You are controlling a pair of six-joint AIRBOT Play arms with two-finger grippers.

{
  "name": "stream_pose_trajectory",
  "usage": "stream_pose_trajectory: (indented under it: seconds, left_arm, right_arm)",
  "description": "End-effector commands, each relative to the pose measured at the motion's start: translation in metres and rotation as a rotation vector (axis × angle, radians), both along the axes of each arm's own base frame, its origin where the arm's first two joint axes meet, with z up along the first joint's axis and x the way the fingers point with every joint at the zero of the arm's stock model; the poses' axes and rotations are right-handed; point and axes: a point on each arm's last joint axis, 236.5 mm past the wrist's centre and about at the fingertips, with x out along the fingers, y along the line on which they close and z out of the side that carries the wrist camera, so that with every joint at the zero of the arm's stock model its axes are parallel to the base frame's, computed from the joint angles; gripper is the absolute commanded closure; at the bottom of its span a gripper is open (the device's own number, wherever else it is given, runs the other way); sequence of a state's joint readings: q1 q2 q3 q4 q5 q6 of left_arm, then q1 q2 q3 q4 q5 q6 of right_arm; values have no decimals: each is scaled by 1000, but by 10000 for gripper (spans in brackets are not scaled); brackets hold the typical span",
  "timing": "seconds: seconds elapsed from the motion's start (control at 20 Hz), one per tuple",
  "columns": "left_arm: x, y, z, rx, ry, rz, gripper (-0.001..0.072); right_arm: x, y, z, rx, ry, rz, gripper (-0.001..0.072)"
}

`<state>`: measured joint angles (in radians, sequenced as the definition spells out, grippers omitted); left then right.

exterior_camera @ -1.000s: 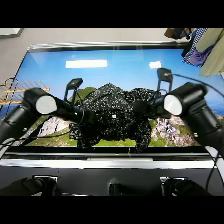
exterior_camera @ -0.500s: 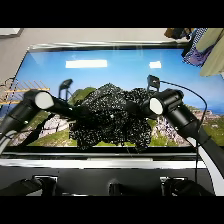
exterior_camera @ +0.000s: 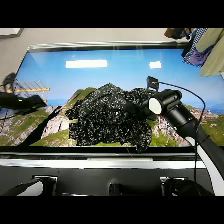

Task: Fold the clothes and pants, and hang the long-sleeved shirts on hangers.

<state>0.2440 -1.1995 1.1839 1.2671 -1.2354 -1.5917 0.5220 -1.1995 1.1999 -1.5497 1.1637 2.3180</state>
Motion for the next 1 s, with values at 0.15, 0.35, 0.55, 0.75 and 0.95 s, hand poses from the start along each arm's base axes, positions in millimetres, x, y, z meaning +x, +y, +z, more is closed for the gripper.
stream_pose_trajectory:
  seconds: [0.15, 0.35, 0.55, 0.75, 0.95]
  left_arm:
    - [-28, 174, 4, 2, -70, 501, 65]
    - [-64, 294, 18, 16, -160, 693, 65]
    - [-79, 352, -3, 36, -127, 705, 65]
    - [-68, 372, -31, 104, -107, 528, 65]
    - [-63, 368, -72, 170, -44, 284, 69]
  right_arm:
    - [-5, -1, -2, -6, 21, 0, 693]
    - [-5, -1, -2, -7, 24, 0, 692]
    - [-5, -2, -2, -8, 23, 0, 692]
    - [-5, -2, -2, -10, 22, 0, 692]
    - [-4, -4, -2, -19, 16, 0, 692]
